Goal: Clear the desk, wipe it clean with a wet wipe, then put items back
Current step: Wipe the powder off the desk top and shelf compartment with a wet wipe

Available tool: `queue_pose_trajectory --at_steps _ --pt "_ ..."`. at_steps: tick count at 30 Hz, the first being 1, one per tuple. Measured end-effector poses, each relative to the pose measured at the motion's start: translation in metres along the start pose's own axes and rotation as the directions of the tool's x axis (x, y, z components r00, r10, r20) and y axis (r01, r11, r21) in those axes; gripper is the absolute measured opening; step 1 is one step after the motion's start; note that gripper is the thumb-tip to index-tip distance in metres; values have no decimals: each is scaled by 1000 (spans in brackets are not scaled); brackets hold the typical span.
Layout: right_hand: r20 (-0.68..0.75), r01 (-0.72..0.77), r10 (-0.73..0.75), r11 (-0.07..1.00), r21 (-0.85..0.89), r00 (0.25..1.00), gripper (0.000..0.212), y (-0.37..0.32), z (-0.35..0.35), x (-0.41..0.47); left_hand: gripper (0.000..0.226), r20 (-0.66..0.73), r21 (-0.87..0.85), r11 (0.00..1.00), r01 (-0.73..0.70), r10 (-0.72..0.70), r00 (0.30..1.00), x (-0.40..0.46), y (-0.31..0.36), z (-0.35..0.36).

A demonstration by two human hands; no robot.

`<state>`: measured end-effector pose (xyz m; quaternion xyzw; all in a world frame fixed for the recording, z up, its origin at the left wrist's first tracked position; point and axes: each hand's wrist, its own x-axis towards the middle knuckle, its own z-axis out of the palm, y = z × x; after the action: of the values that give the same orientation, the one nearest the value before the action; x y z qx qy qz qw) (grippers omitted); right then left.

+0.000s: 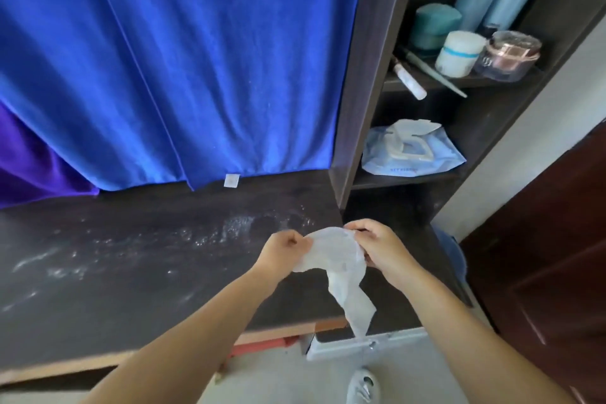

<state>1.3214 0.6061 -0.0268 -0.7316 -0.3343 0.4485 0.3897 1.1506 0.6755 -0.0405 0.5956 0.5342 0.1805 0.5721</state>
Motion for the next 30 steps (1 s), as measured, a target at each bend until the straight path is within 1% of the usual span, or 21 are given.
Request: queue_pose_trajectory --at_steps 3,4,6,7,8,10,11,13,14,15,16,18,20,21,22,23,24,26,27,29,30 --pt "-98 -99 99 995 -3 990 30 30 27 11 6 -48 141 990 21 -15 999 15 -35 -1" --pt "-170 -85 71 993 -77 983 34 37 33 13 10 -86 168 985 22 -8 996 19 -42 -4" --pt "-254 20 -103 950 -310 962 38 47 45 12 19 -151 240 970 -23 61 987 25 -55 -16" --pt "-209 113 -213 906 -409 954 39 51 53 9 20 -169 303 950 -72 128 977 23 -61 -24" --pt "-100 199 -289 834 -514 952 41 56 63 3 20 -175 377 919 -112 190 966 17 -69 -33" --pt "120 319 -344 611 -724 931 54 74 84 -4 24 -159 541 820 -187 319 934 2 -92 -54" --pt "157 321 -343 500 -804 926 62 86 94 -1 30 -151 624 755 -204 372 916 -6 -106 -65" --pt "55 200 -328 425 -883 943 62 91 118 10 38 -186 730 663 -164 424 886 -18 -132 -90" --pt "0 150 -326 435 -888 945 58 87 133 13 39 -223 755 644 -126 432 874 -23 -143 -101" --pt "4 166 -344 442 -881 939 54 79 151 14 40 -259 762 641 -90 430 865 -25 -152 -110" --pt "71 244 -372 441 -864 925 53 72 170 12 42 -301 755 654 -54 418 857 -28 -158 -116" --pt "298 468 -447 338 -817 843 52 68 202 6 45 -385 720 694 22 373 844 -26 -162 -120" --pt "570 682 -427 170 -712 702 51 71 207 -4 47 -417 710 700 75 332 846 -24 -161 -117" --pt "653 746 -418 97 -659 631 50 74 196 -2 47 -419 715 694 85 327 847 -24 -161 -116" --pt "682 769 -428 49 -637 592 49 77 179 4 48 -417 720 688 89 326 849 -24 -160 -115" --pt "664 751 -438 38 -659 605 49 82 158 14 48 -412 727 681 89 329 850 -24 -160 -115" --pt "594 691 -451 75 -719 666 51 86 134 24 48 -407 734 674 87 333 851 -24 -161 -116" --pt "325 457 -436 241 -856 839 61 87 91 43 48 -405 742 665 83 345 847 -24 -163 -117" --pt "171 316 -405 325 -891 898 65 84 81 51 47 -405 743 664 84 346 846 -23 -163 -117" --pt "-81 76 -330 436 -897 940 65 75 91 63 46 -406 738 670 81 345 846 -22 -163 -117" --pt "-146 10 -300 462 -887 943 62 67 109 67 45 -407 737 672 78 349 844 -22 -163 -117"
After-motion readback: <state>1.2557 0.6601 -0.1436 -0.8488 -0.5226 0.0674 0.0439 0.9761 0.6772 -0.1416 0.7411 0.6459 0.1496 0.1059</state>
